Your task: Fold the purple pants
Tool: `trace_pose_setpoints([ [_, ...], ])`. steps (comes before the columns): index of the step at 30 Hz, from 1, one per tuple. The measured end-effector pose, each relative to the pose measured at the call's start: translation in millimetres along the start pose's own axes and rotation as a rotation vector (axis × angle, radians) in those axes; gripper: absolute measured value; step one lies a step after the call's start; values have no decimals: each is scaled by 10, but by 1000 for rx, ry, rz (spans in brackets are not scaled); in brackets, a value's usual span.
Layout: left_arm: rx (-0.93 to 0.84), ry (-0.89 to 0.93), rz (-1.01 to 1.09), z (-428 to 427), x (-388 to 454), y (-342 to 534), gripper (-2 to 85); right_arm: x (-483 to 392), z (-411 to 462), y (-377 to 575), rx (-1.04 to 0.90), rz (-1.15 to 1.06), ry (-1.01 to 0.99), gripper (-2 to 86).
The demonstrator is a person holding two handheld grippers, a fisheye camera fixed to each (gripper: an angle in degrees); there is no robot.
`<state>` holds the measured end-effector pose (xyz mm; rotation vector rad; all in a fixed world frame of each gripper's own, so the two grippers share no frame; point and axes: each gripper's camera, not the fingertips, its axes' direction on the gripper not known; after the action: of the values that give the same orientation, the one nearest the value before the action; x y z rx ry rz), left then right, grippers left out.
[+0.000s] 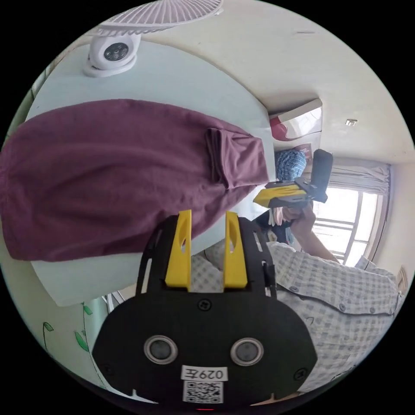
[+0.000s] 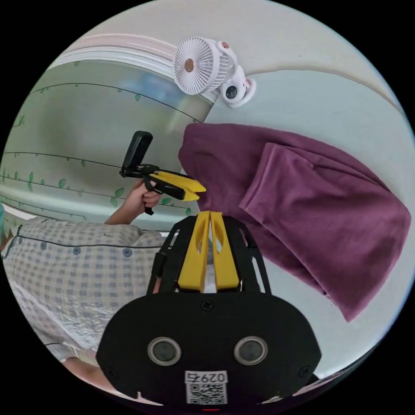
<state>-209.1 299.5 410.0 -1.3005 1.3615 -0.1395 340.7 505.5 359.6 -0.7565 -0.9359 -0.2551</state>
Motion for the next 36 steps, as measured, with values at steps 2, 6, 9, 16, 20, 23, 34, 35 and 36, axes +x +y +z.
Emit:
trace_pose_setpoints([
  [2,-12,-56,56,45,197,-233,116,55,-176,98,86,68,68,-4],
  [6,-25,-264,133,252,571,-798,122,229,-516,409,269,186,40,-4],
  [9,-31,-365,109,432,686,-1085,129,348,-613,628,335,252,15,-4],
  [16,89,-384,88,357,917,-1046,-7,673,-737,808,314,371,89,-4],
  [20,76,-250,8,431,683,-1099,-9,947,-846,644,291,378,43,-5],
  [23,181,-255,-80,263,649,-1069,-10,1144,-935,380,244,361,97,-4],
  [34,99,-328,143,1379,1782,-1770,-10,2098,-1180,-176,68,419,136,-5],
  [35,91,-336,146,1478,1811,-1843,-10,2107,-1204,-187,59,407,146,-5],
  [36,75,-338,142,1654,1840,-1993,-10,2158,-1236,-196,42,389,144,-5],
])
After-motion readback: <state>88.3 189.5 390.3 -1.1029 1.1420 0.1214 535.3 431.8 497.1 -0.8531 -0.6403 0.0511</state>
